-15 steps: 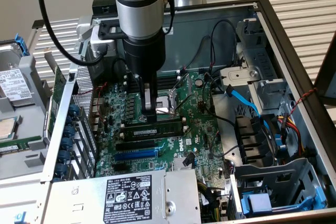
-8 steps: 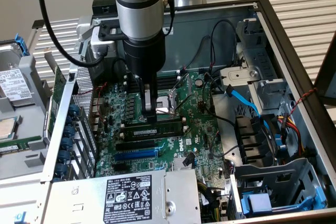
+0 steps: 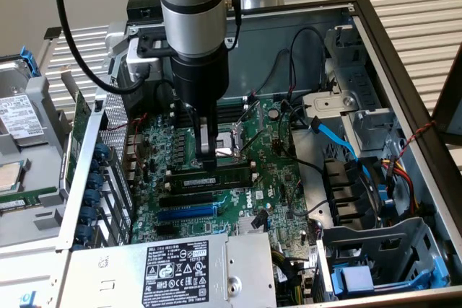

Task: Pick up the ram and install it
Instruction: 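Press down the ram until it locks into place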

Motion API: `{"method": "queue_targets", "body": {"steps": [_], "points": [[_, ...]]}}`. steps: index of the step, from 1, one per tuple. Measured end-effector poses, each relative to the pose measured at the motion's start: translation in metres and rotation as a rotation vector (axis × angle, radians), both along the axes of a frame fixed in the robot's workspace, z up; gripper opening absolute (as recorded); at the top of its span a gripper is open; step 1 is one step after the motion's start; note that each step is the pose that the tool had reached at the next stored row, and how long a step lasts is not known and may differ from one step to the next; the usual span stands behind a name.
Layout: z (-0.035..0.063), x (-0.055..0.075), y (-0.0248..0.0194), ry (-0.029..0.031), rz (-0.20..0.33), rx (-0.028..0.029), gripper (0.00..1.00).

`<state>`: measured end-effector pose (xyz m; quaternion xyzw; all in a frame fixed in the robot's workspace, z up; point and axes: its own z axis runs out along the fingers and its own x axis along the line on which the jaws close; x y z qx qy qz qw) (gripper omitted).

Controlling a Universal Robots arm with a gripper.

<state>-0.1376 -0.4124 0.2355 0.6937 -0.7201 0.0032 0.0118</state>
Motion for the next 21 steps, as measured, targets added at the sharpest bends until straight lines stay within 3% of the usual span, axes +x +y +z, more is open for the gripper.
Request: {"method": "queue_targets", "body": {"steps": [21], "points": [[-0.0047,0.0000,-0.0001,-0.0001,0.000,0.0001,0.10]]}}
